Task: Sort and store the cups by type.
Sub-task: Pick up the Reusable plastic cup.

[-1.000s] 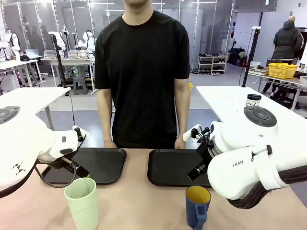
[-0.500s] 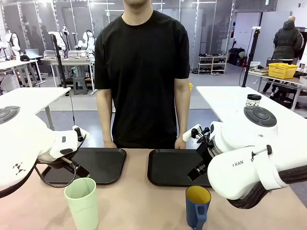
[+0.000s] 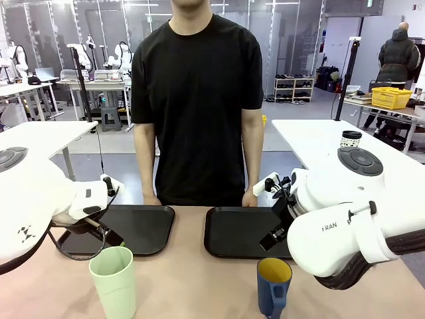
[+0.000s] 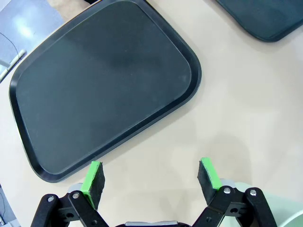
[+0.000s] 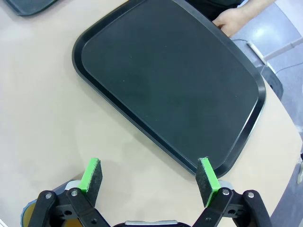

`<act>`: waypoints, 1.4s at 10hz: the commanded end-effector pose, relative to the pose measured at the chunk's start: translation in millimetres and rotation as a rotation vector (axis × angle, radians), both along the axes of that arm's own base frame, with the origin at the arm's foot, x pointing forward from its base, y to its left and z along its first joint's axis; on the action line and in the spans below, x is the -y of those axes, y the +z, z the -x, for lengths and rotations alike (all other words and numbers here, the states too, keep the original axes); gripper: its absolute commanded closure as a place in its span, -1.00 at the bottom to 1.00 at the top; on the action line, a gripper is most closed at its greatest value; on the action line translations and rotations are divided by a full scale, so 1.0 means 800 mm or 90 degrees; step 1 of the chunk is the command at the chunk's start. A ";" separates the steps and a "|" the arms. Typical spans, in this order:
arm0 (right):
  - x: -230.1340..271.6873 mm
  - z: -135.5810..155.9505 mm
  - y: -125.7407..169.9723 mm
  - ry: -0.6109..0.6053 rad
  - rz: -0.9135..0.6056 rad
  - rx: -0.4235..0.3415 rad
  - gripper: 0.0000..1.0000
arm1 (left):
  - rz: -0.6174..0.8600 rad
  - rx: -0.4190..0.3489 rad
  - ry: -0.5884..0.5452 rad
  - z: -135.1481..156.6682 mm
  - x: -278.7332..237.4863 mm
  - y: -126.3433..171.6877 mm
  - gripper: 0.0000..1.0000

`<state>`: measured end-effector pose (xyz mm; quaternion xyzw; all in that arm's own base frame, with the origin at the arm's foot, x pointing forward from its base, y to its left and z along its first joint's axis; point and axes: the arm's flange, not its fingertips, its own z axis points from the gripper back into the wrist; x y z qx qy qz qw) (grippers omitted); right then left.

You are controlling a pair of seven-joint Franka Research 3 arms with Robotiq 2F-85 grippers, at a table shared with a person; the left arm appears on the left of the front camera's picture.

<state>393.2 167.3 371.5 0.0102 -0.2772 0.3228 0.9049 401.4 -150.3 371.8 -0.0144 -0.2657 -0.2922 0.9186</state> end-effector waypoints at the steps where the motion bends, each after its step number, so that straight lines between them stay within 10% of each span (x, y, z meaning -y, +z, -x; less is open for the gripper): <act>1: 0.000 0.000 0.000 -0.001 -0.001 0.000 -1.00 | 0.000 0.000 0.000 0.000 0.000 0.000 -1.00; 3: 0.000 0.000 0.000 0.000 0.000 0.000 -1.00 | 0.000 0.000 0.000 0.000 0.000 0.000 -1.00; 9: -0.063 0.067 0.170 -0.103 -0.026 0.049 -1.00 | 0.076 0.039 0.037 0.030 0.033 0.144 -1.00; 14: -0.072 0.086 0.192 -0.090 -0.030 0.059 -1.00 | 0.052 0.065 -0.033 0.062 0.031 0.152 -1.00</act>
